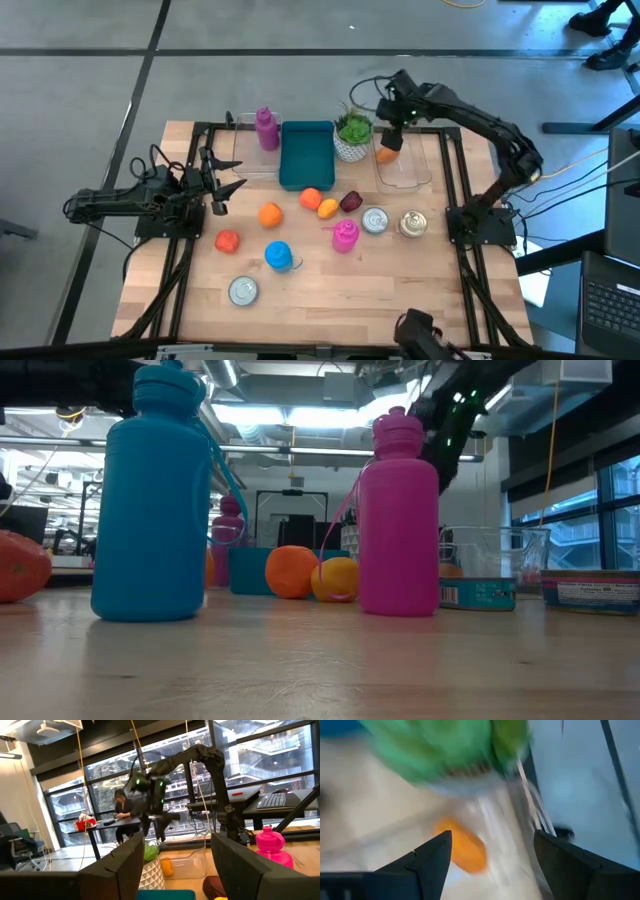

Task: Pick & Place Food Item
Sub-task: Put the pink water bottle into the left transparent bin

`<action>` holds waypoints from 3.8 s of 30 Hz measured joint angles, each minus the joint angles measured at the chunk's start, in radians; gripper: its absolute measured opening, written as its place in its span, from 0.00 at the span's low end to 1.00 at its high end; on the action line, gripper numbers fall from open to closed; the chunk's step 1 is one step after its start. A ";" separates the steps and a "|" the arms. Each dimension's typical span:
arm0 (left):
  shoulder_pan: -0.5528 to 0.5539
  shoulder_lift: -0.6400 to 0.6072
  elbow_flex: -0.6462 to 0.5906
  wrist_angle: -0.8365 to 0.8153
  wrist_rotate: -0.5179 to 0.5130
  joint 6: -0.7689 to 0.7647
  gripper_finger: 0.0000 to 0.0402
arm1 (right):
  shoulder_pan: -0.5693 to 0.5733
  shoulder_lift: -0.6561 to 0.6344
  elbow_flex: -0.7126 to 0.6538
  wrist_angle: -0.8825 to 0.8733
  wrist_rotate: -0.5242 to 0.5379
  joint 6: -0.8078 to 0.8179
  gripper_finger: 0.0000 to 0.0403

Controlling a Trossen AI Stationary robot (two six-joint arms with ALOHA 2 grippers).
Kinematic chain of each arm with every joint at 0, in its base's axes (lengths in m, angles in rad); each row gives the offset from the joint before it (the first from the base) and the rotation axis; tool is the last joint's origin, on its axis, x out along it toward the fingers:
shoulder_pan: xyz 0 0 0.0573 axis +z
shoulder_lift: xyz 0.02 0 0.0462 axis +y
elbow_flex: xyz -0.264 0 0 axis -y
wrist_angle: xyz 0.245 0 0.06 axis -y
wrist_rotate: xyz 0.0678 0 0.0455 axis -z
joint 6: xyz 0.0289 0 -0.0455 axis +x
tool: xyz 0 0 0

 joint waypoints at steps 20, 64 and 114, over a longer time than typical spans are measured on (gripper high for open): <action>0.000 0.000 0.000 -0.008 -0.001 0.011 0.55 | 0.000 -0.301 -0.403 0.454 -0.650 0.177 0.69; 0.000 0.121 0.001 0.083 -0.028 0.033 0.55 | 0.601 -0.950 -1.080 1.121 0.051 0.463 0.69; 0.000 0.257 0.001 0.215 -0.028 0.106 0.55 | 0.634 -0.966 -1.311 1.509 0.121 0.535 0.69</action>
